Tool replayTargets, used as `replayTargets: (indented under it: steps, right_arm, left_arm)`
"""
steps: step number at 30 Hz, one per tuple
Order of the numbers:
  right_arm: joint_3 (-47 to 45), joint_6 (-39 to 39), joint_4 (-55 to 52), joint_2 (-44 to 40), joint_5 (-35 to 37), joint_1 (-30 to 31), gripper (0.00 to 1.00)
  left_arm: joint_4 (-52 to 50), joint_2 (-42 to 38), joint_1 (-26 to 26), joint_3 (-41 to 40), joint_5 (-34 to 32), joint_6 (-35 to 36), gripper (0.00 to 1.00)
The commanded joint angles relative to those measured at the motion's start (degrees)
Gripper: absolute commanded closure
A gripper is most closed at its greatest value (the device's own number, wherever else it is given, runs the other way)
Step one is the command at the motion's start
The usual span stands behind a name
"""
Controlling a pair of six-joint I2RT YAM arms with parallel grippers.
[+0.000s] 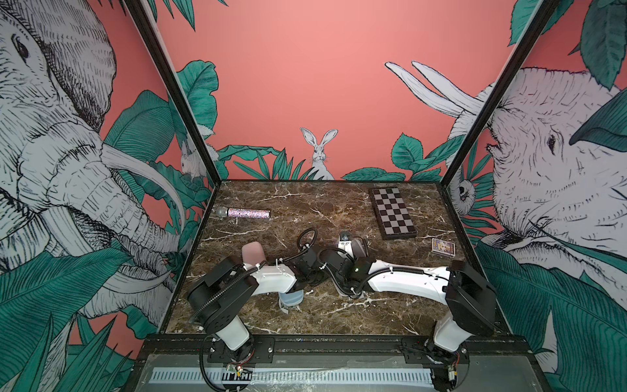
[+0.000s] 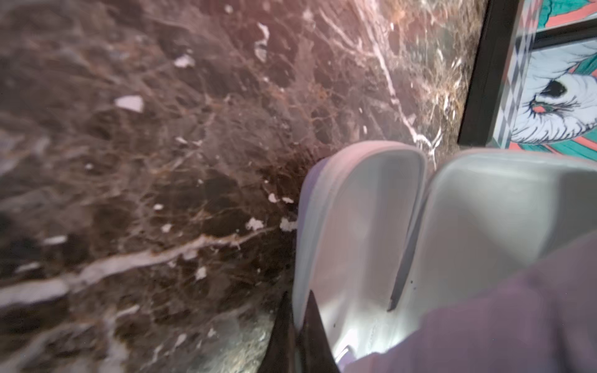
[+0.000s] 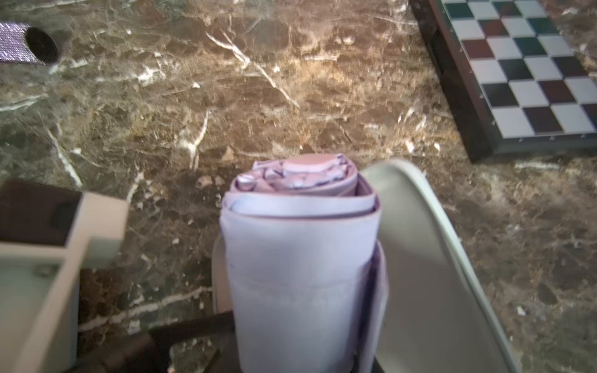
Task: Put umbrellas into zippered umbrella sleeves
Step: Place the umbrella in the umbrella sleeve.
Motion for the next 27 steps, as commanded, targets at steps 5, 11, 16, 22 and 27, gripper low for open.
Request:
replayTargets:
  steps: [5, 11, 16, 22, 27]
  right_arm:
    - [-1.3, -0.9, -6.0, -3.5, -4.8, -3.1, 0.62]
    - [0.7, -8.6, -6.5, -1.2, -14.1, -5.2, 0.54]
    - [1.2, -11.8, -4.5, 0.1, -20.2, -5.2, 0.48]
    - [4.2, -13.8, -7.1, -2.8, -22.0, -7.7, 0.41]
    - [3.8, -10.3, -9.2, -2.7, -25.7, -14.4, 0.33]
  left_arm:
    - [5.2, -1.9, 0.2, -2.6, -0.1, 0.8, 1.00]
    - [7.9, -2.6, 2.5, -4.8, 4.1, 3.5, 0.88]
    - [9.9, -3.0, 3.1, -6.1, 6.9, 5.2, 0.79]
    - [11.0, -4.8, 5.4, -8.5, 9.7, 6.5, 0.73]
    - [9.8, -7.5, 6.8, -9.6, 11.3, 9.1, 0.72]
